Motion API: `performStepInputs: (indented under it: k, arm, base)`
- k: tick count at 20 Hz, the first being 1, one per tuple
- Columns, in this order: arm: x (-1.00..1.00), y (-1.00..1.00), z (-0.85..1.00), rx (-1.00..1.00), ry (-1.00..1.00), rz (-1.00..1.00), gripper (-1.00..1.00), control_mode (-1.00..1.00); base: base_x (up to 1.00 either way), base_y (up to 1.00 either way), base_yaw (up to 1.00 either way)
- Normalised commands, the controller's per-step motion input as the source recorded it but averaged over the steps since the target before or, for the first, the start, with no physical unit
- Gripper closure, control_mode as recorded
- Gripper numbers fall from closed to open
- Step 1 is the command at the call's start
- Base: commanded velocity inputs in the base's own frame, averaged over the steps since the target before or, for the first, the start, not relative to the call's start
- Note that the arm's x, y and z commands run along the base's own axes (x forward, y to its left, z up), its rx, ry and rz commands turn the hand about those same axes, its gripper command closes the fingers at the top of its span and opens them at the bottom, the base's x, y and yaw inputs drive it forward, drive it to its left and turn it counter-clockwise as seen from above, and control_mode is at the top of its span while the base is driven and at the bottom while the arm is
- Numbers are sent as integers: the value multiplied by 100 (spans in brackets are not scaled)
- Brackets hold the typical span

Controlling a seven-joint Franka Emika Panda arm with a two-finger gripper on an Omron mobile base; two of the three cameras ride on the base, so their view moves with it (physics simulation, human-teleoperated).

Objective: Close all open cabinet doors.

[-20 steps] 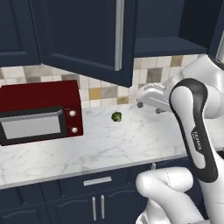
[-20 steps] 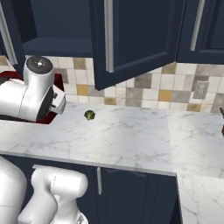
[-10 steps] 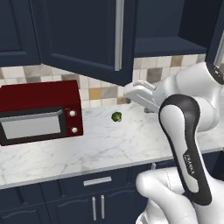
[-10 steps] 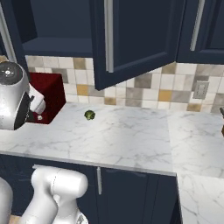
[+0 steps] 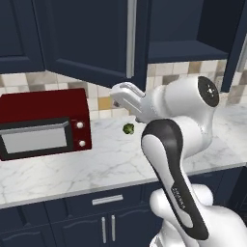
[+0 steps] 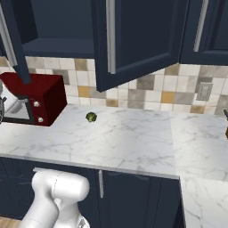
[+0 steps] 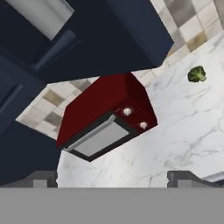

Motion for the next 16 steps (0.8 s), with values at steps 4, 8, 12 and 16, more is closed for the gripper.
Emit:
performStepInputs:
  k: [4, 8, 12, 16]
  arm:
    - [20, 54, 30, 7, -5, -19, -100, -100]
    - [33, 39, 26, 10, -1, -25, -100, -100]
    - [41, 35, 19, 11, -1, -27, -100, -100]
    - [46, 19, 13, 14, -2, -29, -100, -100]
  base:
    - [0, 0, 0]
    - [0, 0, 0]
    - [0, 0, 0]
    - [0, 0, 0]
